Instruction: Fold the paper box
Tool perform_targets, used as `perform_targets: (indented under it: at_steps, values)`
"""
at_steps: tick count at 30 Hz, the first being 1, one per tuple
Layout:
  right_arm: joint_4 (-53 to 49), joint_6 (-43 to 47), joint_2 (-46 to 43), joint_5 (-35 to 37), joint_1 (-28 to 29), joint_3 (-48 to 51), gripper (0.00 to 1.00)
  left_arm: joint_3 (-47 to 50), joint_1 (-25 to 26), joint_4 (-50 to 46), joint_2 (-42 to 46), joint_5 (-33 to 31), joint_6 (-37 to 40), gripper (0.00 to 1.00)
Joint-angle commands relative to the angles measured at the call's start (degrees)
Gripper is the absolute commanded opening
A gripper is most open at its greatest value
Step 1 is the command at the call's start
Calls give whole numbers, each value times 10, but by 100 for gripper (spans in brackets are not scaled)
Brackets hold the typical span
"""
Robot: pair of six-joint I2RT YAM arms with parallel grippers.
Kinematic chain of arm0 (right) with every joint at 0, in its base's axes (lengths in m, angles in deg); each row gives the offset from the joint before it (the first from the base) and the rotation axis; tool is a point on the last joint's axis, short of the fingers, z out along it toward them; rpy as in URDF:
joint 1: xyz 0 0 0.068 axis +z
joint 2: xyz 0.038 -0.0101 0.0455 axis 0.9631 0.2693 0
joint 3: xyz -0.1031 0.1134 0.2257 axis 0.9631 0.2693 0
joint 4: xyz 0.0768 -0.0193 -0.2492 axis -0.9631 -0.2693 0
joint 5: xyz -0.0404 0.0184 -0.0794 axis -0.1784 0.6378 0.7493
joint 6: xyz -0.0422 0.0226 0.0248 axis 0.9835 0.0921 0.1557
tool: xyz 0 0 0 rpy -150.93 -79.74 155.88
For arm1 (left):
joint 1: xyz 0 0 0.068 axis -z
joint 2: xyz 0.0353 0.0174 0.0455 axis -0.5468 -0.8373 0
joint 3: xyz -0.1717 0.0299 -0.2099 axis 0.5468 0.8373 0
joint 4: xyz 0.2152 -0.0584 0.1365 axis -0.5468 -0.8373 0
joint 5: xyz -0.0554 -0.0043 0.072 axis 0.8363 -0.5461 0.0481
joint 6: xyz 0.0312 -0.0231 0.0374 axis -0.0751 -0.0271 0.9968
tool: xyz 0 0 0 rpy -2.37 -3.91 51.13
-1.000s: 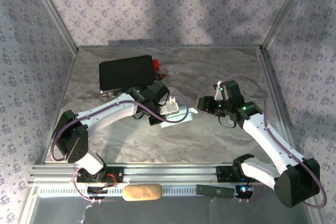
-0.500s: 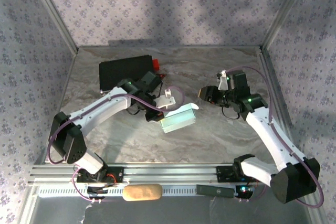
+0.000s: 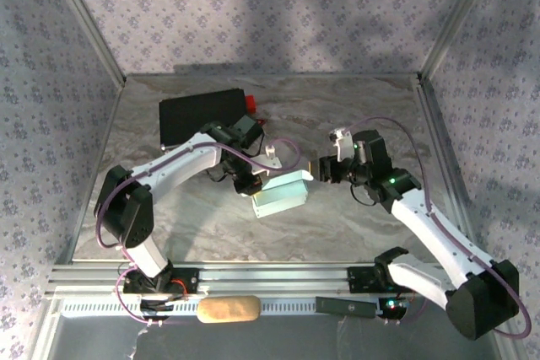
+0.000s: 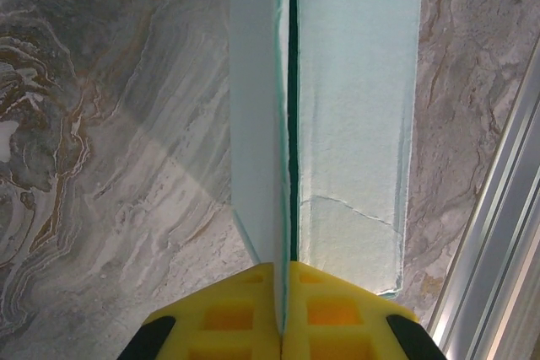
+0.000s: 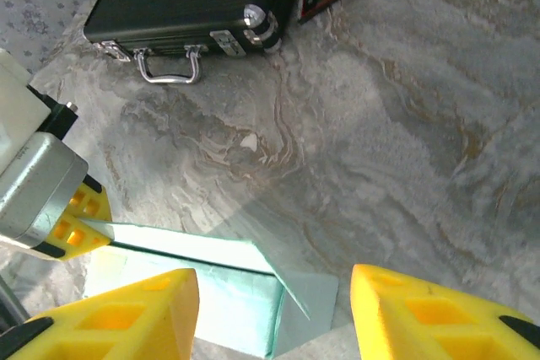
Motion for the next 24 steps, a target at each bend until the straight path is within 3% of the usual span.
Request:
perform_targets:
  at_steps: [1,7,24]
  values:
    - [11,68,37,-10,-4,-24,51,-15,-1,-17,-10,-8,14,0]
    - [-22,80,116,-6,15,-57,42,-11,0,-3,-7,-27,10,2]
    - [-41,97,128,51,35,-55,38,-12,7,5,6,-49,15,3]
